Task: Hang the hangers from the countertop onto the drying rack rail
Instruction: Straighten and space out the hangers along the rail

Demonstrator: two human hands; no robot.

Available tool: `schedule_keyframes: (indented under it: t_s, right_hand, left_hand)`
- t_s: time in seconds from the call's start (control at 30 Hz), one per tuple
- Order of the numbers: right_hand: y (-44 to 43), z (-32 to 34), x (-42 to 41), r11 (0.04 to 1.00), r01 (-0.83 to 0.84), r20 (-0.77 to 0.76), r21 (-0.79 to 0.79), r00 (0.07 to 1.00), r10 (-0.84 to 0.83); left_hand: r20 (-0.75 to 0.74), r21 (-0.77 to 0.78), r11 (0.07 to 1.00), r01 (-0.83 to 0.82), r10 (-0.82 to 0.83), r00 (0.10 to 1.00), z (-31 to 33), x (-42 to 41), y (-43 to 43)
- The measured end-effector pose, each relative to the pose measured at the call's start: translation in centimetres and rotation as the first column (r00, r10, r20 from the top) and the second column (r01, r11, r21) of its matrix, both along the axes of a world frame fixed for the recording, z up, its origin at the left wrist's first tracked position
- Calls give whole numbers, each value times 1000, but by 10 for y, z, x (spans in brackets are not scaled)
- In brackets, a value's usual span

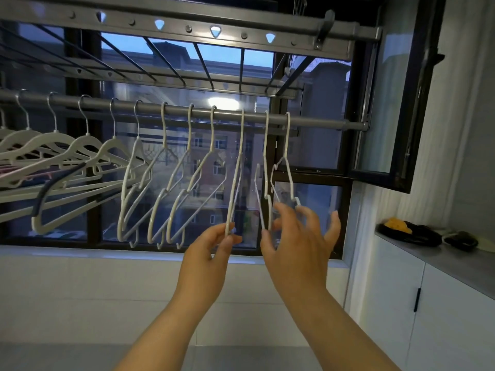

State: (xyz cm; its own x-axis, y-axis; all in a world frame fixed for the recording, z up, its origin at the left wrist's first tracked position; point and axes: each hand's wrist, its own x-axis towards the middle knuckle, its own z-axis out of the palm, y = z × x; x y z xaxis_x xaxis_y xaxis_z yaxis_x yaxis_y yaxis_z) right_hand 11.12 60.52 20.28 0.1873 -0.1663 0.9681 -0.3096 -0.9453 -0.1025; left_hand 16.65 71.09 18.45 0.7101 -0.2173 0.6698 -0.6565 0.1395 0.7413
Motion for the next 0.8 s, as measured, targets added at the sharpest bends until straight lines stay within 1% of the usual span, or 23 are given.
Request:
schedule_keyframes:
  t_s: [0.1, 0.5, 0.67, 0.8]
  right_hand:
    - [5, 0, 4, 999, 30, 25, -19, 999, -29]
    - [11, -8, 18, 994, -59, 68, -95, 996, 66]
    - [0, -16, 22, 967, -233, 130, -100, 961, 245]
    - [-5, -23, 24, 924, -381, 180, 27, 911, 371]
  left_hand:
    - [8, 9, 1000, 2, -2, 1000, -1, 1, -1]
    - [41, 53, 999, -8, 6, 999, -4, 2, -1]
    - [26, 26, 1000, -1, 0, 1000, -3, 2, 0]
    - [19, 35, 999, -29, 29, 999, -3, 1, 0]
